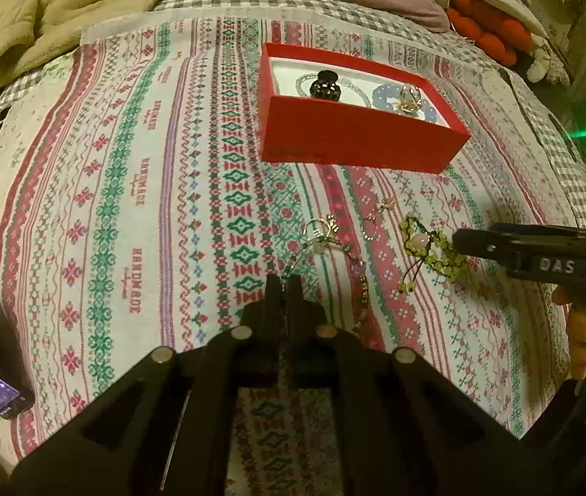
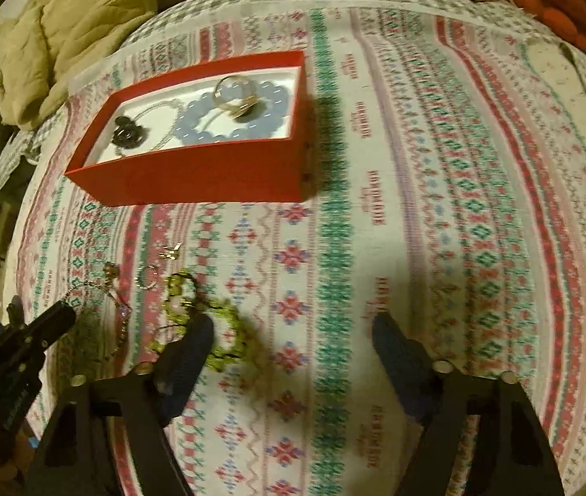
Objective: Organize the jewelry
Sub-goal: 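Grasp a gold earring with left tool while right tool grasps green bead bracelet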
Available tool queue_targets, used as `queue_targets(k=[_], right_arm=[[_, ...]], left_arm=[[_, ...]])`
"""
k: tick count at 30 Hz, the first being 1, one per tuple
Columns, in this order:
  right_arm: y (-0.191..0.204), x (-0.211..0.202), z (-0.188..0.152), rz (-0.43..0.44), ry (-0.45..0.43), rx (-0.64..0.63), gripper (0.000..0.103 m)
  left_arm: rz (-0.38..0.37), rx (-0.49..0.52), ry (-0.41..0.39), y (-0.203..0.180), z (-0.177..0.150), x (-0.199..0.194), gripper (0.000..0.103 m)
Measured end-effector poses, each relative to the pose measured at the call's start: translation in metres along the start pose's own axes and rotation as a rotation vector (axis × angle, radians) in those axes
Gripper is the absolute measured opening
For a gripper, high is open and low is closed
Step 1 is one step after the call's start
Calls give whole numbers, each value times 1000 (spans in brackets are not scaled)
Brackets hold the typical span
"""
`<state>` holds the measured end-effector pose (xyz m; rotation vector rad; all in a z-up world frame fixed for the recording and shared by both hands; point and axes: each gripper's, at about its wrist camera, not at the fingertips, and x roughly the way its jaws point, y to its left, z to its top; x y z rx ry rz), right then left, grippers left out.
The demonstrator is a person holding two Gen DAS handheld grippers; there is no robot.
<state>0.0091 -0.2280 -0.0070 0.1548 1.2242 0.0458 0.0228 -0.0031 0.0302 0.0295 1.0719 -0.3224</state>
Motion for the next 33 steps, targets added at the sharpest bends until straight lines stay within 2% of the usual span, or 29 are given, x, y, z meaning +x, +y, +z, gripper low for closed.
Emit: queue_targets(k=[1, 3, 8, 11, 14, 15, 18, 22, 33], right_arm=[[3, 4, 1, 11, 9, 2, 60], [7, 11, 2, 12, 21, -6, 54], [23, 18, -5, -67, 0, -102, 48], [30, 18, -11, -76, -17, -148, 38], [31, 15, -18, -48, -21, -165, 19], [30, 15, -19, -32, -21, -165, 10], [28, 10, -24, -3, -28, -167, 6], [17, -9, -32, 30, -52, -157, 5], [16, -50, -20, 133, -132, -162, 5]], left_arm=[[0, 0, 2, 1, 0, 0, 4], [1, -2, 7, 2, -2, 2, 4], [2, -5, 28, 5, -6, 9, 4], [1, -6, 34, 6, -8, 12, 4], [3, -4, 36, 6, -9, 13, 4], [4, -3, 36, 6, -9, 12, 4], [4, -5, 33, 5, -8, 10, 4], [-5, -11, 24, 4, -7, 5, 4], [-40, 0, -14, -6, 1, -11, 4]])
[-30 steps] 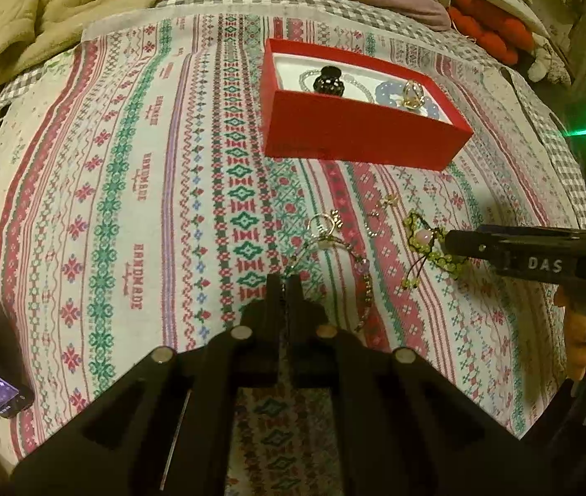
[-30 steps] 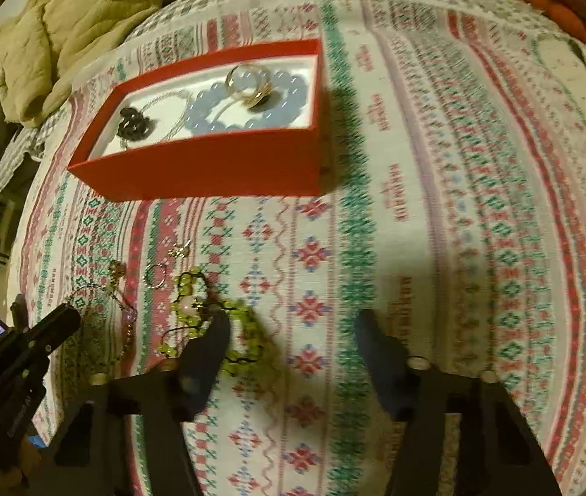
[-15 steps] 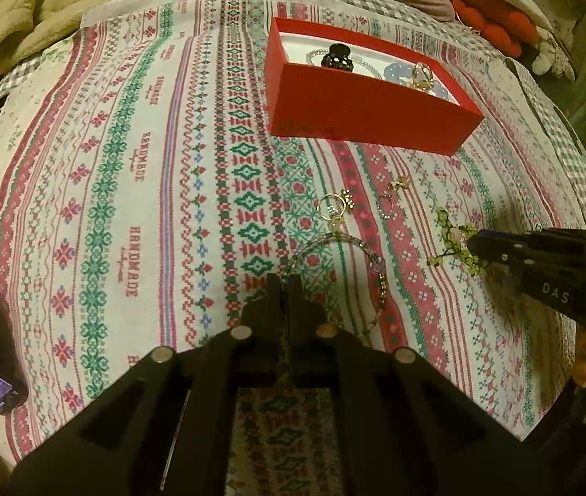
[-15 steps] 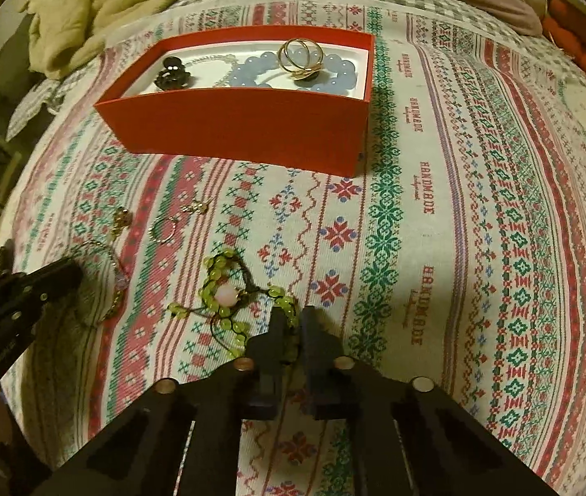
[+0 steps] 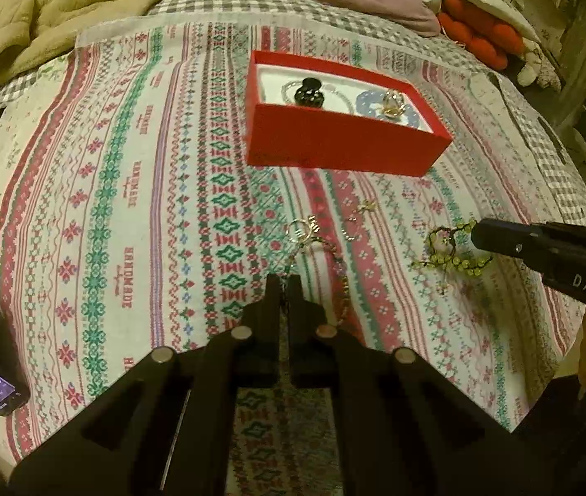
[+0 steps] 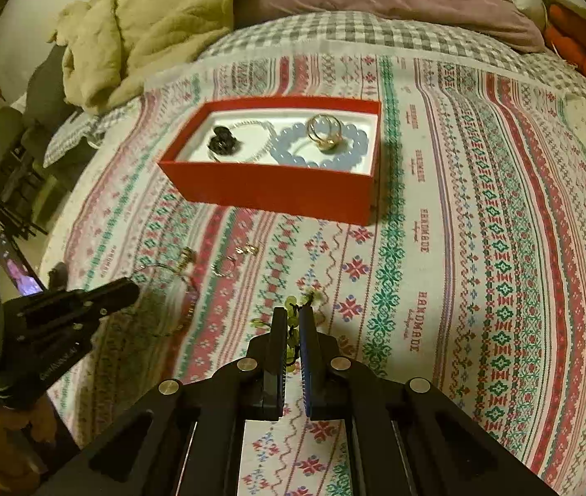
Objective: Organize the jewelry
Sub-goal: 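Carry the earring and green bracelet into the red box, open both tools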
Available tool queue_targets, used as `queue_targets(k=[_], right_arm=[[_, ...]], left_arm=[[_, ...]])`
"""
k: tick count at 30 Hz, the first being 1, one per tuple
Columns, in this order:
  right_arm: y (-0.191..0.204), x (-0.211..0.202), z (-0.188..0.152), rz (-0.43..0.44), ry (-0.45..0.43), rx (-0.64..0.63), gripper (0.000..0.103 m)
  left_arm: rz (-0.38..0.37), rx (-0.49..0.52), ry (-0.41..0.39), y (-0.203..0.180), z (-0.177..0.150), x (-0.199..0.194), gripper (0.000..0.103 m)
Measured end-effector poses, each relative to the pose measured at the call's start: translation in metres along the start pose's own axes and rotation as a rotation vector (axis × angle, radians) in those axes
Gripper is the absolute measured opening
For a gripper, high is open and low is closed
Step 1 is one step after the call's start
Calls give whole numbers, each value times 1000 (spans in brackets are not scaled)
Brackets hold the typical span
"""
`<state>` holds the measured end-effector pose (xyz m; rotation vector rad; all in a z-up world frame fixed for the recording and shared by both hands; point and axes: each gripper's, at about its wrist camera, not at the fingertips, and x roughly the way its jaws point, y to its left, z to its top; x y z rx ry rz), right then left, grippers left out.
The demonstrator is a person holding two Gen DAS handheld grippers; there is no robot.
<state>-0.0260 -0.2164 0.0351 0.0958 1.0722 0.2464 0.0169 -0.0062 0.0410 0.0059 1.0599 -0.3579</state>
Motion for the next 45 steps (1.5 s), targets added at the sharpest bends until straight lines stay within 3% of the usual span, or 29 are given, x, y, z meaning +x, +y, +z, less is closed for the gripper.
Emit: queue_targets(k=[8, 19, 34, 45], right_arm=[[13, -18, 4, 113, -23, -24, 5], [17, -32, 8, 158, -52, -28, 6], [13, -45, 34, 112, -128, 0, 6], [-6, -40, 66, 85, -180, 94, 6]], left_arm=[[-8, -1, 2, -1, 0, -1, 4], [-55, 1, -15, -6, 10, -13, 4], [-28, 41, -53, -25, 48, -32, 4], [-9, 97, -76, -34, 91, -32, 4]])
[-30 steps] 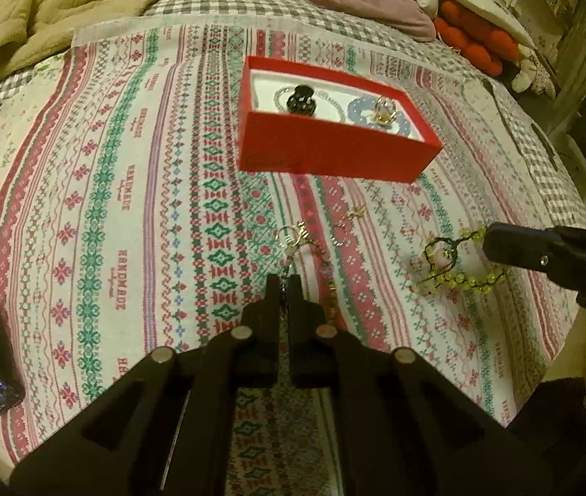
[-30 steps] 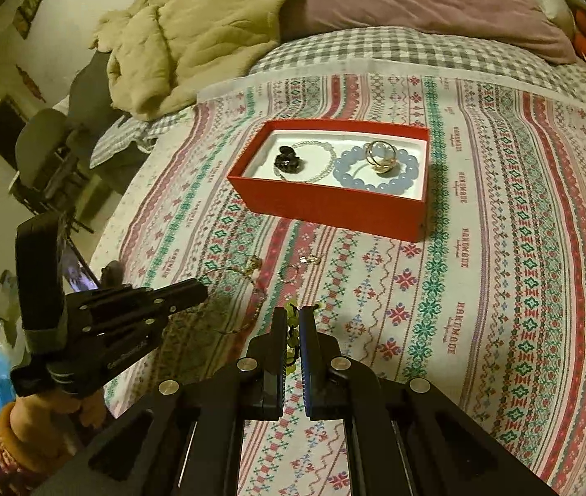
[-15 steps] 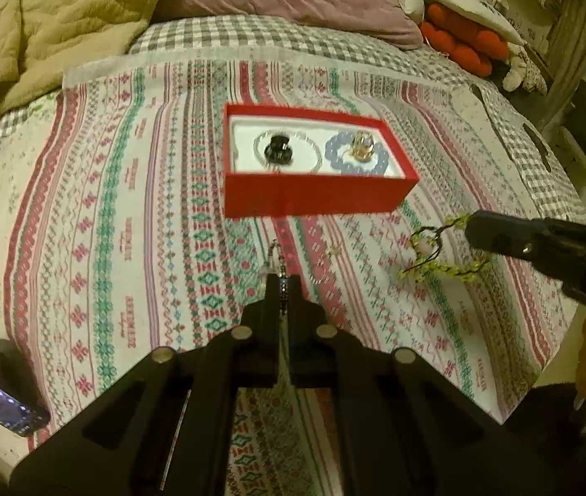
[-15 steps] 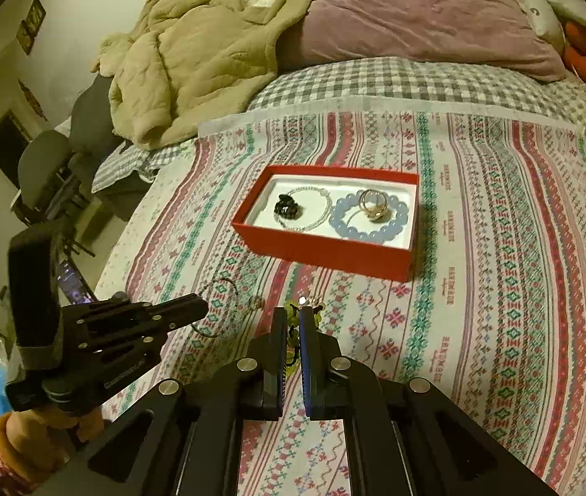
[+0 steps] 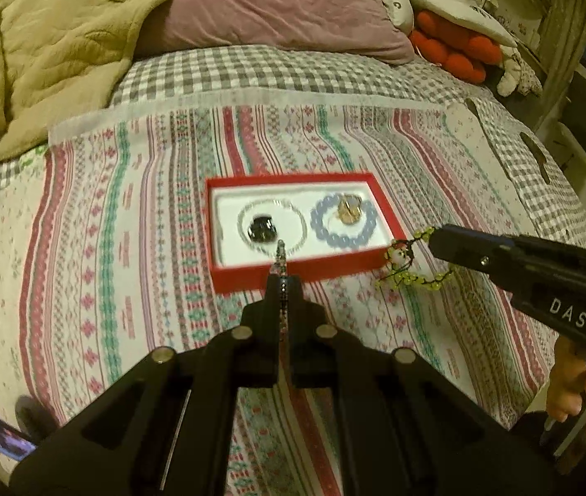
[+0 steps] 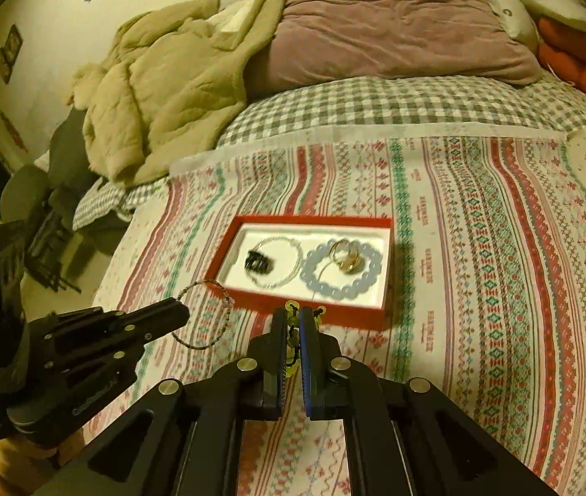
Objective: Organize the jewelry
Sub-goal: 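Carry the earring and green bracelet into the red box, open both tools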
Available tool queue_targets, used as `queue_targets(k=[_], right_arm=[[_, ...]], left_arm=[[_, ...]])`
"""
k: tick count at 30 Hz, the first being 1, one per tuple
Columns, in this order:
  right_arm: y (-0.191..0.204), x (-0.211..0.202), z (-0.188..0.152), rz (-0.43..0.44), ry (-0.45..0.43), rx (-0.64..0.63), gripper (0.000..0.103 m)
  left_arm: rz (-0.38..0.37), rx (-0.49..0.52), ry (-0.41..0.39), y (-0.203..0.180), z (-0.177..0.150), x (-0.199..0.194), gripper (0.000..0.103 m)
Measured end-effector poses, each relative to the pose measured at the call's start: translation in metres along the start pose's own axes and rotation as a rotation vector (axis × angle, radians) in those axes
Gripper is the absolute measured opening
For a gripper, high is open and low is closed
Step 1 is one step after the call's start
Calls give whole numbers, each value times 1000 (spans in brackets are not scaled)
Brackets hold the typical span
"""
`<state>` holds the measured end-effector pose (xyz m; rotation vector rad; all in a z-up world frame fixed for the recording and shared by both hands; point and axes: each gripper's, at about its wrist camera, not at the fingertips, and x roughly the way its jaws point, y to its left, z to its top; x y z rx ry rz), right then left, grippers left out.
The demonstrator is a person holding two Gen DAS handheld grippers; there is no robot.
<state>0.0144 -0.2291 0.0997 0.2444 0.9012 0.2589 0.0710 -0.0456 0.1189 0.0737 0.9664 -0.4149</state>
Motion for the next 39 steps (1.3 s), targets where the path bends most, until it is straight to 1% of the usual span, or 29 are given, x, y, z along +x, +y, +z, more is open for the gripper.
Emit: queue_targets(k=[5, 7, 9, 11, 12, 16, 20, 24, 30, 32, 39], right_arm=[[-4, 4, 14, 1, -34, 37, 6], [-4, 8, 20, 6, -45, 46, 6], [-3, 11, 24, 11, -52, 50, 6], [-1, 17, 28, 17, -57, 52, 6], [1, 21, 30, 21, -59, 51, 6], [6, 32, 34, 34, -56, 45, 6], [13, 45, 36, 45, -46, 31, 6], [13, 57, 36, 41, -31, 28, 6], [2, 73, 33, -20, 3, 35, 6], [-4, 77, 32, -55, 14, 36, 6], [-15, 80, 31, -111, 29, 46, 8]], left_arm=[[-45, -34, -15, 11, 21, 10, 4], [-81, -52, -23, 14, 27, 14, 4], [-141, -84, -32, 16, 32, 21, 4], [-180, -107, -34, 17, 35, 30, 4], [-182, -115, -32, 18, 36, 34, 4], [-148, -141, -19, 25, 37, 51, 4], [-92, -141, -10, 33, 35, 62, 4], [-67, -148, -3, 40, 34, 71, 4], [-32, -141, 5, 43, 31, 77, 4], [-24, -133, 6, 42, 30, 77, 4], [-4, -111, -1, 38, 31, 72, 5]])
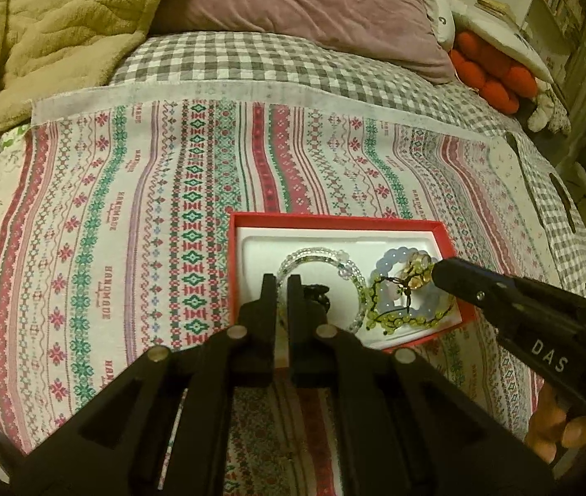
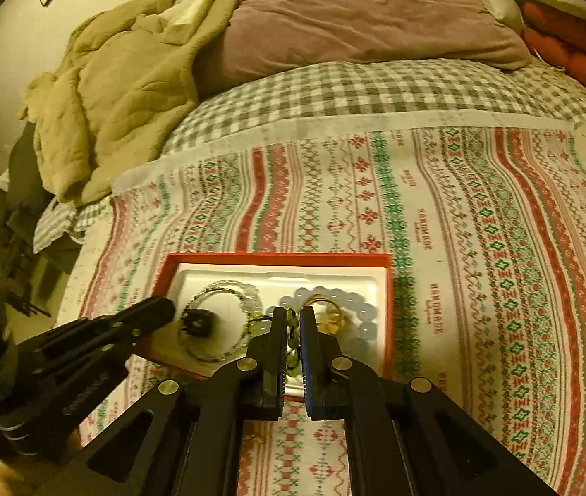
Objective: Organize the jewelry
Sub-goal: 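Carry the earring and green bracelet into the red box, open both tools, then move both tools back over the gold earrings on the cloth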
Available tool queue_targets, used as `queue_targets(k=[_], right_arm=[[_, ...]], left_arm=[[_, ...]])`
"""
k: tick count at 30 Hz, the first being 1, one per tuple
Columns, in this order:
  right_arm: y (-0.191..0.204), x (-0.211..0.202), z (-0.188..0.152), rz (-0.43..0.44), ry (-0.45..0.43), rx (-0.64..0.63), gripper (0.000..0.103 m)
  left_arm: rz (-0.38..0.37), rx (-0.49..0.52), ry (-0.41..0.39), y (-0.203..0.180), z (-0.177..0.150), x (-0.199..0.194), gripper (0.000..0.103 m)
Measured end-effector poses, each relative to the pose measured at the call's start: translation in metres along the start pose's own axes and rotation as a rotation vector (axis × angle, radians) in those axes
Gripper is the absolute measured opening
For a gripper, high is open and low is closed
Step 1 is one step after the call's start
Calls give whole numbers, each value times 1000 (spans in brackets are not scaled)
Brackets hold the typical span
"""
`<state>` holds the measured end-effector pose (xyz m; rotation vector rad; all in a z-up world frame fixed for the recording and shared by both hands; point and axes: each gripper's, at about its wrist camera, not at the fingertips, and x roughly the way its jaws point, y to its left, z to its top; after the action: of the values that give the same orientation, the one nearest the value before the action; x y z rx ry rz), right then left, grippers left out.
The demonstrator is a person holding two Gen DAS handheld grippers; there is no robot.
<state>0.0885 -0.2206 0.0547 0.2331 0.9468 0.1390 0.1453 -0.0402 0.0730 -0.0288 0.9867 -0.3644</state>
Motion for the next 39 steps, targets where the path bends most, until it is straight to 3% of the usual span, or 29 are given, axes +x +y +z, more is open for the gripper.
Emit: queue_targets(k=[2, 7, 11, 12, 14, 15, 16, 23, 30, 33, 35, 39], right_arm=[[0, -2, 1, -4, 10, -6, 12], [2, -14, 0, -24, 9, -36, 17], [-1, -23, -2, -40, 6, -34, 21], [-3, -26, -3, -46, 4, -32, 25], [-6, -31, -5, -57, -2, -29, 44], [-7, -35, -7, -67, -15, -28, 60], [-7, -39, -7, -74, -23, -32, 63], [-13, -53, -18, -107, -5, -46, 67], [-17, -64, -34, -147, 22, -55, 77], [-19, -71, -42, -166, 23, -65, 81], [-20, -73, -47, -174, 24, -68, 84], [-23, -74, -58, -192, 43, -79, 88]], left_arm=[[9, 10, -2, -2, -1, -2, 19], [17, 19, -13, -4, -2, -11, 27], [23, 25, -24, -7, -4, -21, 43], [27, 29, -26, -8, -5, -23, 45], [35, 33, -24, -9, -8, -27, 49], [37, 34, -22, -10, -10, -29, 51], [41, 35, -19, -10, -11, -31, 54], [76, 43, 13, -13, -25, -39, 76], [94, 32, 71, -13, -43, -43, 85], [112, 40, 72, -14, -51, -46, 90], [118, 43, 69, -15, -57, -50, 99], [131, 54, 63, -14, -66, -55, 101]])
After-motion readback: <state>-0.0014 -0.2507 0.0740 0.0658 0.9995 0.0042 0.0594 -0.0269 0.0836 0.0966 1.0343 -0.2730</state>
